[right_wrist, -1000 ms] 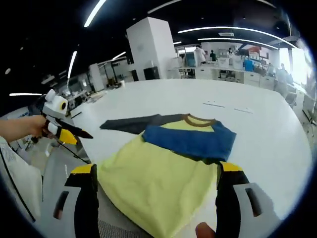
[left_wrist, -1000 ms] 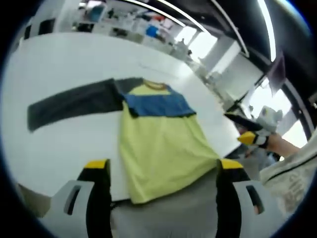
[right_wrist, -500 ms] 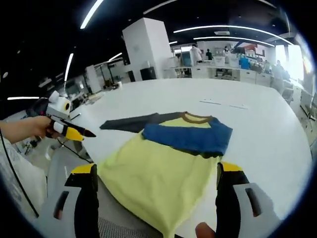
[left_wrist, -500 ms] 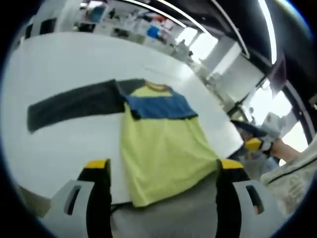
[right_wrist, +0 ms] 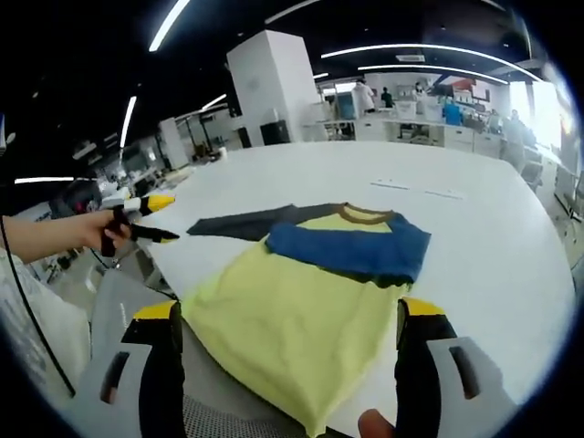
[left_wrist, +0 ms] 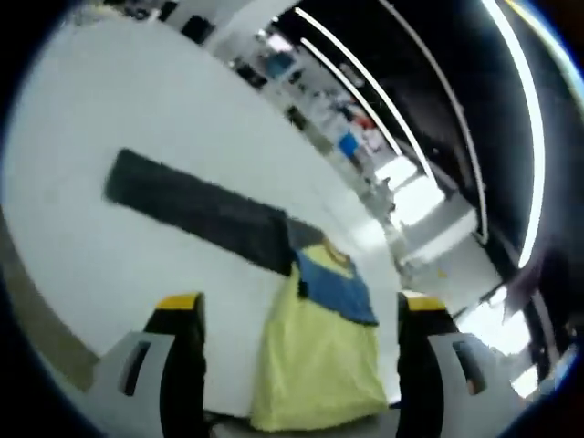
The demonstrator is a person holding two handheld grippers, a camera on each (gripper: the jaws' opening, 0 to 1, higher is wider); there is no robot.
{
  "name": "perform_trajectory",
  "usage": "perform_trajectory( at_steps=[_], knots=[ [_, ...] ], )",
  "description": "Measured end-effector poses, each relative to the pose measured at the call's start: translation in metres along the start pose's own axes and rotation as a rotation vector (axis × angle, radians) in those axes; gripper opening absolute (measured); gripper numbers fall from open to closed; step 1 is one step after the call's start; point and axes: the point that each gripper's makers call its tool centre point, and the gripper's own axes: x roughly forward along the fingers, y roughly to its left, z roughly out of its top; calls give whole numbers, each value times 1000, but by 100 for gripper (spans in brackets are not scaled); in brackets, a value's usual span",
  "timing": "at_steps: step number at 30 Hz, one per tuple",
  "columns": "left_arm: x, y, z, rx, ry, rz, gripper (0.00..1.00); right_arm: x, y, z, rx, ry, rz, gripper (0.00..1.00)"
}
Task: Fold the garment on the visible template until the final outline fits inside the template.
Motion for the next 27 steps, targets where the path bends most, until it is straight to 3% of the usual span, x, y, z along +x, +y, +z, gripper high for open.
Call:
perform_trajectory(
  at_steps=[2, 4, 6, 11, 18, 20, 21, 23, 27],
  knots=[
    [1, 22, 25, -169, -100, -3, 83, -2, -1, -1, -2, 5, -3, 97],
    [-2, 39, 36, -350, -150, 7, 82, -4, -2, -4, 2, 11, -9, 96],
    [-4, 50, 55, -339, -247, 11, 83, -6, -4, -5, 6, 16, -16, 94],
    [-9, 70, 86, -369, -340, 33, 83, -12, -7, -7, 11, 27, -34, 94],
    [-3, 86, 98, -441, -391, 64, 82, -15, -6, -8, 9, 40, -39, 94],
    [5, 89, 96, -450, -371, 67, 82, -15, -6, -7, 12, 39, -39, 94],
    [9, 97, 98, -451, -352, 74, 82, -15, -6, -8, 12, 40, -39, 93],
    [15, 112, 106, -465, -379, 80, 82, -16, -6, -9, 16, 45, -41, 93],
    [23, 106, 114, -524, -410, 51, 81, -20, -7, -9, 20, 43, -52, 92]
  ],
)
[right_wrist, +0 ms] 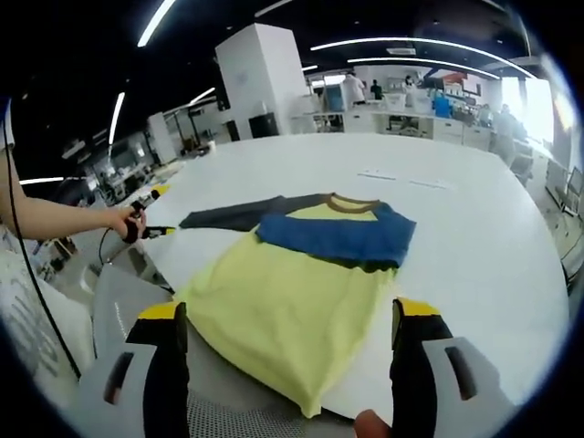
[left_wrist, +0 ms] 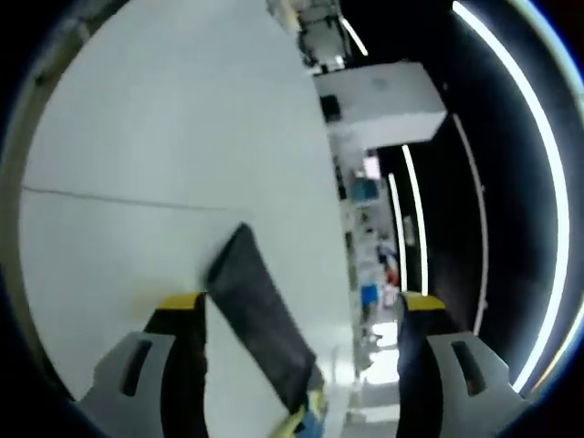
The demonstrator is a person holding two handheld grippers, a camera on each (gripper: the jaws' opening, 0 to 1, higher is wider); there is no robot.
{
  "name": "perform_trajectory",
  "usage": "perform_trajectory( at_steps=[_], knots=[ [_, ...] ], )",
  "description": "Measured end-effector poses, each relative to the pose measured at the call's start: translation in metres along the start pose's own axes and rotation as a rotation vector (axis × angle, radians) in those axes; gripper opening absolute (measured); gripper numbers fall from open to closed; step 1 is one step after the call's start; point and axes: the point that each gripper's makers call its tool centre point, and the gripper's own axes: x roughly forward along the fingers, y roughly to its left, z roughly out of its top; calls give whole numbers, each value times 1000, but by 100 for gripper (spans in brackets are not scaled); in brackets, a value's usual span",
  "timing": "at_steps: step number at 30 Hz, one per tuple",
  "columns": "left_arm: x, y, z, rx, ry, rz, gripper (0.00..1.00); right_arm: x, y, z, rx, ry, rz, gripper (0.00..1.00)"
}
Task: Fold the garment on the visible template until the final outline fits inside the template.
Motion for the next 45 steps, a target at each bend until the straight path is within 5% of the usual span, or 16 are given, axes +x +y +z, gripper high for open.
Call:
perform_trajectory(
  at_steps=[7, 14, 17, 21, 24, 28, 31, 35, 45],
  knots=[
    [11, 8, 13, 0, -16, 10, 81, -9, -9, -1, 23, -1, -29, 91],
    [14, 16, 2, 10, -17, 40, 69, -9, -12, 0, 43, -3, -46, 91],
    [15, 26, -14, 112, 40, 95, 56, -8, -11, 1, 44, -4, -45, 90],
    [21, 30, -8, 43, -29, 111, 42, -6, -8, 1, 49, 9, -26, 89],
    [19, 51, -14, 184, 26, 238, 20, -8, -9, 10, 64, -17, -29, 88],
    [18, 59, -5, 141, -51, 310, 2, -13, -15, 16, 83, -46, -47, 87],
    [16, 59, -13, 112, -52, 298, 0, -15, -18, 16, 93, -50, -59, 86],
    [15, 56, -9, 207, -77, 288, 0, -16, -20, 15, 98, -49, -67, 86],
    [17, 12, -6, 338, -62, 198, 0, -11, -11, 13, 103, -56, -39, 87]
  ],
)
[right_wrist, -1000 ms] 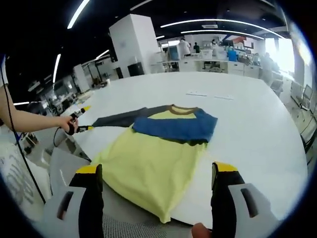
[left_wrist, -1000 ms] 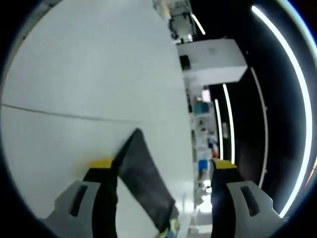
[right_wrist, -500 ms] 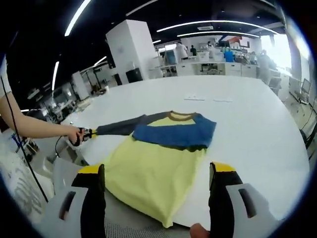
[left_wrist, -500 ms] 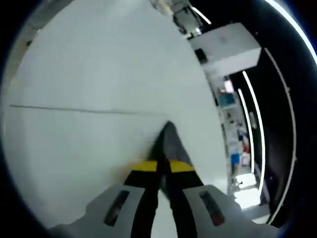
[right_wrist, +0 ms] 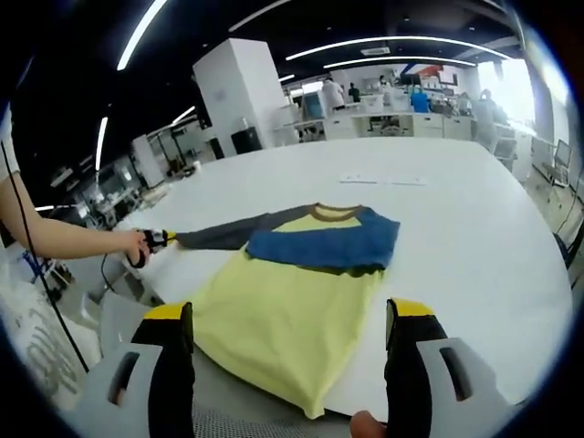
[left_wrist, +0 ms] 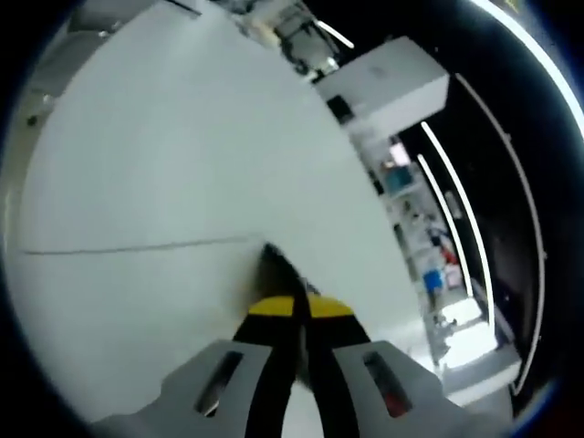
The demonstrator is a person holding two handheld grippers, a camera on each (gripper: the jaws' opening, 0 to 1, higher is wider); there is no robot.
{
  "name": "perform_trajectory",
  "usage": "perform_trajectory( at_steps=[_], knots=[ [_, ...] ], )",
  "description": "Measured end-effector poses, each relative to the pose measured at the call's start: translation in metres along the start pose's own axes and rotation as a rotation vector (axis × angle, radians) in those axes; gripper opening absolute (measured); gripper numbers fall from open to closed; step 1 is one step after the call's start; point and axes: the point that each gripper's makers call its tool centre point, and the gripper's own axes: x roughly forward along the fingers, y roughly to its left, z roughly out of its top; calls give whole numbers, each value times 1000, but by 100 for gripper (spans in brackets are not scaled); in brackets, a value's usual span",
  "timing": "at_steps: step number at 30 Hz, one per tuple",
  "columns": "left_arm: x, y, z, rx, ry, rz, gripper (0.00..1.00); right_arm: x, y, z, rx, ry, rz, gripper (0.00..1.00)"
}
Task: Fold the garment on the visible template until the final outline fits inside the template.
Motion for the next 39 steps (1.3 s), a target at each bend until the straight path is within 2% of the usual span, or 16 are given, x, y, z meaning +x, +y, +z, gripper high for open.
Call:
perform_trajectory(
  at_steps=[3, 5, 10, 14, 15, 18, 23, 26, 27, 29, 30, 34, 35, 36, 39],
  knots=[
    [-1, -11, 1, 11, -1, -24, 0, 0, 1, 0, 3, -8, 4, 87],
    [-1, -17, 1, 49, 2, -41, 0, -2, 0, 1, 6, -16, 3, 87],
    [-2, -44, -2, 92, 16, -81, 0, -8, -5, -1, 19, -33, -9, 87],
    [-2, -81, -4, 166, 42, -159, 0, -10, -8, -2, 28, -47, -13, 87],
    [-4, -92, -9, 177, 69, -183, 0, -11, -8, -3, 33, -51, -13, 87],
    [-9, -118, -16, 249, 87, -231, 0, -12, -9, -4, 38, -56, -16, 87],
    [-17, -164, -28, 289, 98, -306, 0, -15, -11, -6, 53, -72, -18, 86],
    [-15, -190, -37, 364, 120, -363, 0, -17, -14, -11, 60, -71, -24, 86],
    [-6, -196, -36, 381, 132, -388, 0, -18, -15, -13, 61, -70, -28, 86],
    [-10, -217, -51, 402, 159, -426, 0, -22, -18, -15, 69, -73, -36, 86],
    [-10, -220, -54, 407, 166, -434, 0, -22, -18, -16, 71, -74, -37, 86],
    [-11, -254, -93, 459, 221, -505, 0, -28, -24, -20, 82, -73, -52, 86],
    [-11, -257, -96, 462, 225, -510, 0, -29, -25, -20, 83, -73, -53, 86],
    [-18, -268, -115, 473, 247, -534, 0, -31, -27, -21, 86, -75, -61, 86],
    [-21, -285, -142, 485, 282, -575, 0, -34, -31, -22, 94, -81, -73, 86]
  ],
)
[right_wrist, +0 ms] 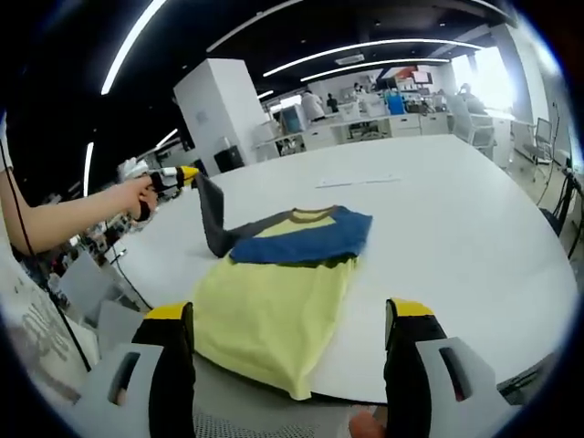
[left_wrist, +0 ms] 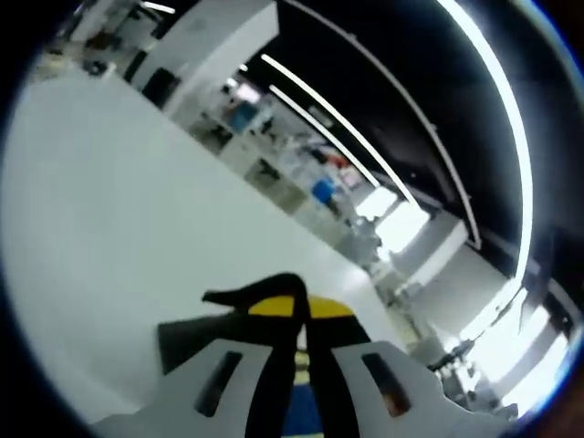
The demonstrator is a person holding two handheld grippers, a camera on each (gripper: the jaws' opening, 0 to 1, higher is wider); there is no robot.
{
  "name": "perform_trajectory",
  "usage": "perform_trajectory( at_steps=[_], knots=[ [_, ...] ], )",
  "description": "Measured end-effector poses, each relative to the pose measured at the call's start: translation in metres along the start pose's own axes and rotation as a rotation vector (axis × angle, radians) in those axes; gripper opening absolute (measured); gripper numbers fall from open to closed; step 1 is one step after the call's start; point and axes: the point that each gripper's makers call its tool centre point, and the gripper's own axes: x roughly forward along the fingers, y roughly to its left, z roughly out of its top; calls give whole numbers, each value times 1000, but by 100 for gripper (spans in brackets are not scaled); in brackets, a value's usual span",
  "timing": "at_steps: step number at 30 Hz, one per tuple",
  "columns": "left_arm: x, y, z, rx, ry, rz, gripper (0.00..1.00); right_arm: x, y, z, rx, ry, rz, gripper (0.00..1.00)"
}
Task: Fold the garment on the visible template until the final outline fits inside the template.
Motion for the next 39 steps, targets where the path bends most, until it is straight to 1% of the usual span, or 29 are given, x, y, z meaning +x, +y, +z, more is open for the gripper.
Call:
perform_trajectory(
  at_steps=[1, 4, 6, 7, 9, 10, 14, 16, 17, 19, 22, 24, 25, 27, 28, 32, 36, 38, 39],
  knots=[
    [4, -12, -7, 4, 7, -18, 0, -1, -2, -1, 4, -2, -6, 86],
    [14, -33, -19, 19, 25, -57, 0, -2, -5, -2, 13, -4, -16, 86],
    [23, -54, -35, 42, 59, -85, 0, -4, -8, -3, 20, -4, -23, 86],
    [26, -62, -41, 41, 69, -99, 0, -4, -9, -4, 22, -4, -24, 86],
    [30, -74, -49, 35, 74, -119, 0, -5, -10, -7, 28, 2, -29, 86],
    [34, -82, -56, 38, 84, -129, 0, -5, -11, -8, 28, 5, -31, 86],
    [42, -102, -80, 34, 124, -165, 0, -8, -13, -8, 35, -2, -40, 86],
    [45, -112, -93, 44, 144, -185, 0, -10, -14, -8, 36, -2, -42, 86],
    [47, -116, -103, 70, 166, -188, 0, -11, -15, -8, 37, -4, -44, 86],
    [50, -122, -118, 85, 186, -199, 0, -14, -17, -8, 37, -9, -49, 86],
    [53, -127, -139, 69, 217, -211, 0, -18, -20, -8, 39, -12, -59, 86],
    [54, -129, -158, 92, 267, -217, 0, -21, -24, -9, 42, -12, -69, 86],
    [55, -129, -168, 115, 287, -213, 0, -22, -25, -10, 45, -12, -73, 86],
    [57, -130, -175, 107, 290, -211, 0, -24, -27, -12, 49, -8, -80, 86],
    [58, -128, -183, 105, 304, -208, 0, -24, -28, -13, 49, -4, -83, 86],
    [64, -123, -203, 109, 337, -196, 0, -26, -29, -14, 52, -3, -87, 86],
    [68, -116, -218, 116, 357, -176, 0, -27, -30, -15, 57, 0, -90, 86],
    [67, -117, -222, 109, 362, -178, 0, -28, -30, -16, 58, 2, -92, 86],
    [67, -118, -226, 119, 368, -176, 0, -28, -30, -16, 59, 4, -92, 86]
  ],
)
